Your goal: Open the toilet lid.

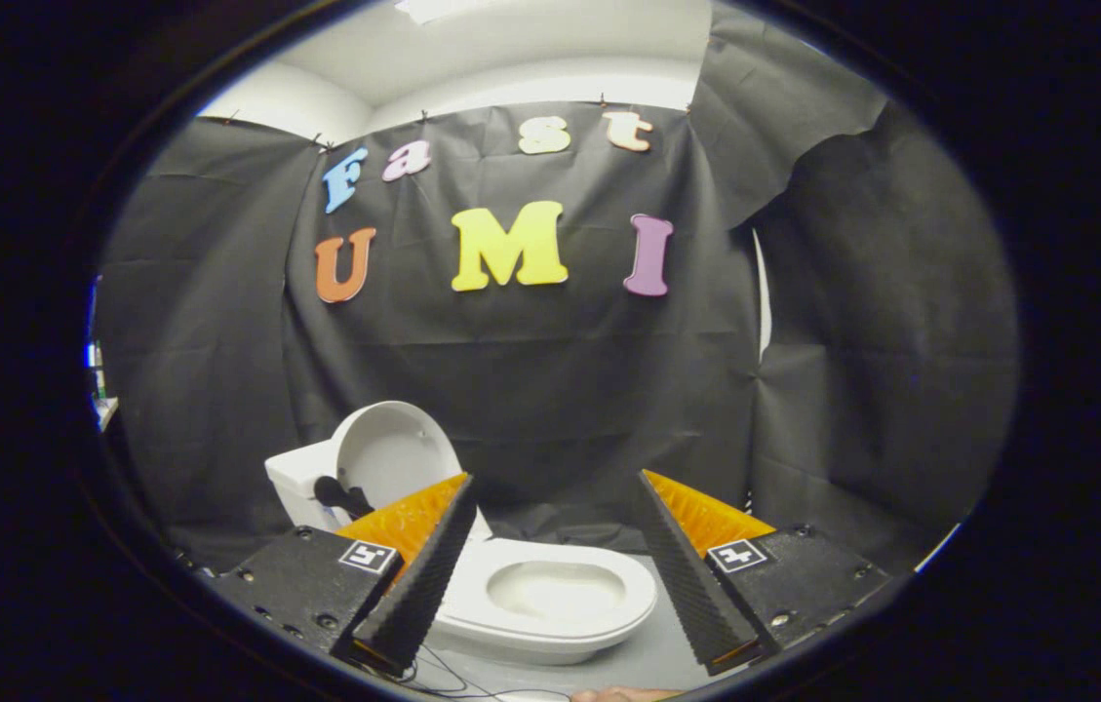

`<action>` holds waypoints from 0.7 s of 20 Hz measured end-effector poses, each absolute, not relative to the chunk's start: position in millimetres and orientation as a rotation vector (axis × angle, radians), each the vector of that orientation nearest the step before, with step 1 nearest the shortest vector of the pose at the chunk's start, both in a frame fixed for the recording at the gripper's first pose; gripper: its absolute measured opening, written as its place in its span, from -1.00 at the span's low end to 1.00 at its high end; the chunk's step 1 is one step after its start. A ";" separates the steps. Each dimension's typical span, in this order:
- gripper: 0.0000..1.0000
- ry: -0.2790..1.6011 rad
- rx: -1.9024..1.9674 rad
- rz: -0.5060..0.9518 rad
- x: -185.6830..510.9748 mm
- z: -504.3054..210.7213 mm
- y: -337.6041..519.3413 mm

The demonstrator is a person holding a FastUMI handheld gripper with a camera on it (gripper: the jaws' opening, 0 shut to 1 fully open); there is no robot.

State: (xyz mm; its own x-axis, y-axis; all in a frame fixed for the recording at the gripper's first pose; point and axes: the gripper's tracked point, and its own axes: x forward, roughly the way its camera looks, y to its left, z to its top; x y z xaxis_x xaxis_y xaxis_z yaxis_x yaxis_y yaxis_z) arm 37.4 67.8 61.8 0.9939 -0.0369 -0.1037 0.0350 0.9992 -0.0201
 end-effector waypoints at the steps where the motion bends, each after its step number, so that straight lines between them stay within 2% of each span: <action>1: 1.00 0.082 -0.027 -0.043 32.9 62.5 59.6; 7: 1.00 0.027 -0.025 -0.094 13.5 44.6 14.7; 14: 1.00 -0.061 -0.015 -0.070 -1.2 36.3 -3.0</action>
